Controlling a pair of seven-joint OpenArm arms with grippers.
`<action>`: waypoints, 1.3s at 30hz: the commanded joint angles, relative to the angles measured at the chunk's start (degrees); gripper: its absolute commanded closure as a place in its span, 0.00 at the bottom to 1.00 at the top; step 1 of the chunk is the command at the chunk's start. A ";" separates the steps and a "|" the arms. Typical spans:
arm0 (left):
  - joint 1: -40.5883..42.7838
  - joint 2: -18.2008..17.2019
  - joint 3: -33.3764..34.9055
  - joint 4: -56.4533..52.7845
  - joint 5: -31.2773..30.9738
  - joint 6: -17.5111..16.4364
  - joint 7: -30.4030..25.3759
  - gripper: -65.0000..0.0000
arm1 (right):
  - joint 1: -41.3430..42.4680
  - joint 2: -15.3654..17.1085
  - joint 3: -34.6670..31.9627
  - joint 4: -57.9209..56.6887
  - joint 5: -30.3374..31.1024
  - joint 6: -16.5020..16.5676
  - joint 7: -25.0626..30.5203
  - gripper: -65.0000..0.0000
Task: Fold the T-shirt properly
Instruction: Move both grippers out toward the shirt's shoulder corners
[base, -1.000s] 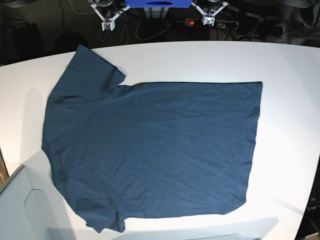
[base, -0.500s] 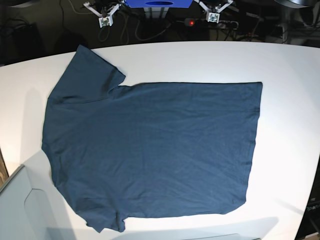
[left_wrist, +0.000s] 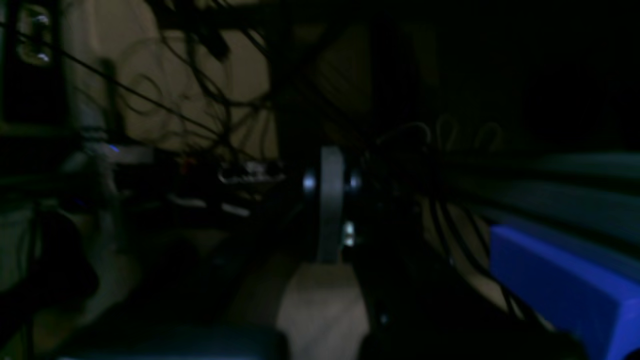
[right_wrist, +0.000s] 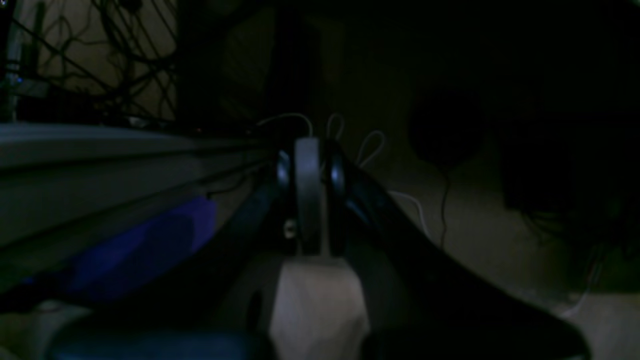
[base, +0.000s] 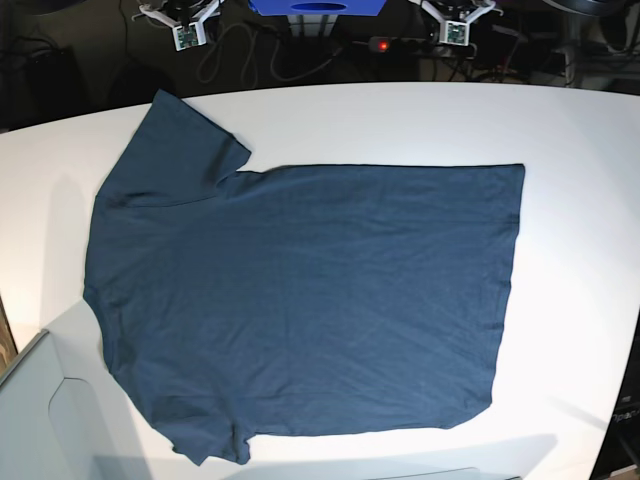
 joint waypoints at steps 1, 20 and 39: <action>1.98 0.09 -0.35 2.18 -0.14 -0.16 -0.86 1.00 | -1.56 0.18 -0.12 2.22 0.28 0.95 1.04 0.99; 1.71 0.27 -6.68 21.43 -0.23 -0.16 -0.86 0.78 | -1.03 0.00 -0.65 16.29 0.46 1.39 -5.56 0.85; -11.12 0.18 -9.93 18.09 -0.23 -0.16 -0.77 0.75 | 5.56 0.36 -5.57 16.11 0.20 3.59 -6.17 0.53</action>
